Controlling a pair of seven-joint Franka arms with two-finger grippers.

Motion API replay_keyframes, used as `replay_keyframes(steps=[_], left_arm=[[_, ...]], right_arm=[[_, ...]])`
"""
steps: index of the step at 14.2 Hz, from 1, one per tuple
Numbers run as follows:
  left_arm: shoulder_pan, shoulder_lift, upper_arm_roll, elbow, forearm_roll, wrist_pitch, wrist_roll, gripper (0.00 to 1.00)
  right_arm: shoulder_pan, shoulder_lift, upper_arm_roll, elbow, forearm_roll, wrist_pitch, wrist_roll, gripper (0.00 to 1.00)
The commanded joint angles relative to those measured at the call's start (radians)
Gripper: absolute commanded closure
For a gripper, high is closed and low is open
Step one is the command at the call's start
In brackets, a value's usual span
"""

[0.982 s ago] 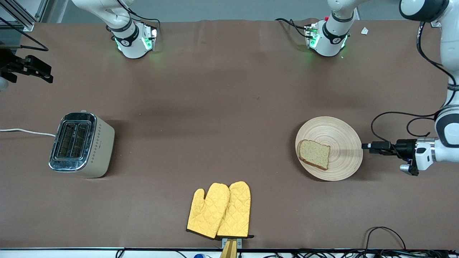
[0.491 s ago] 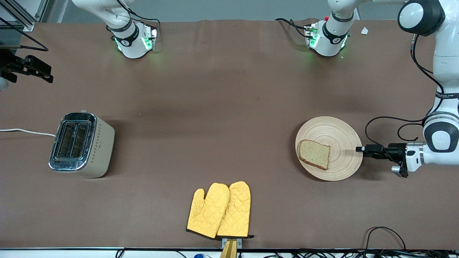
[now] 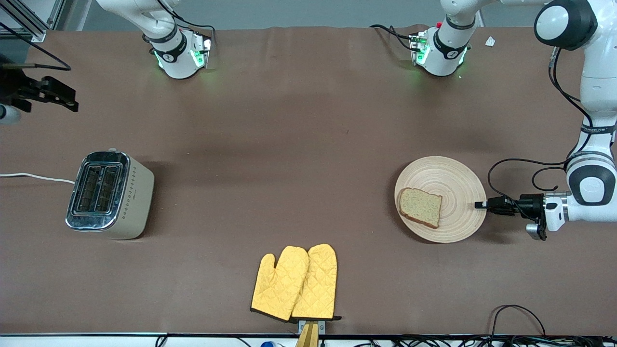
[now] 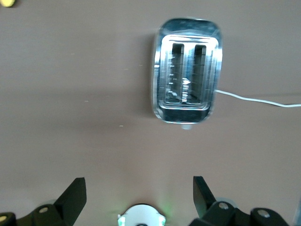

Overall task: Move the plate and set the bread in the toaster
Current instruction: 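Push the plate toward the toaster with the left gripper while the right gripper descends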

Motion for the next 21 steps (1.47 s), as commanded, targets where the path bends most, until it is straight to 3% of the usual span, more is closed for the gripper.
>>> replay_keyframes(steps=[1,2,5,7,9,11,14,17,21], left_arm=[[0.003,0.002,-0.019,0.014,-0.018,-0.003,0.028,1.0],[-0.003,-0.002,-0.026,0.017,-0.017,-0.01,0.033,1.0],[-0.008,-0.012,-0.168,0.04,-0.018,-0.007,0.001,1.0],[-0.072,-0.009,-0.244,0.057,-0.027,0.04,-0.109,1.0],[-0.191,-0.004,-0.272,0.086,-0.041,0.132,-0.243,1.0],[-0.339,0.002,-0.275,0.097,-0.137,0.253,-0.335,1.0],[-0.557,0.065,-0.272,0.102,-0.332,0.5,-0.366,1.0],[-0.73,0.155,-0.272,0.166,-0.516,0.621,-0.355,1.0],[-0.815,0.199,-0.269,0.183,-0.595,0.695,-0.34,1.0]], right_arm=[[-0.028,0.034,0.003,-0.094,0.079,0.078,0.013,0.0],[-0.032,0.042,0.003,-0.132,0.119,0.12,0.014,0.0],[-0.071,0.082,0.001,-0.21,0.302,0.181,0.104,0.0],[-0.062,0.115,0.003,-0.212,0.32,0.207,0.158,0.0],[-0.057,0.16,0.003,-0.215,0.357,0.237,0.16,0.0],[-0.057,0.19,0.001,-0.238,0.422,0.285,0.162,0.0],[-0.04,0.252,0.001,-0.247,0.422,0.403,0.16,0.0],[0.003,0.313,0.001,-0.261,0.422,0.506,0.177,0.0],[0.041,0.382,0.001,-0.267,0.419,0.579,0.222,0.0]])
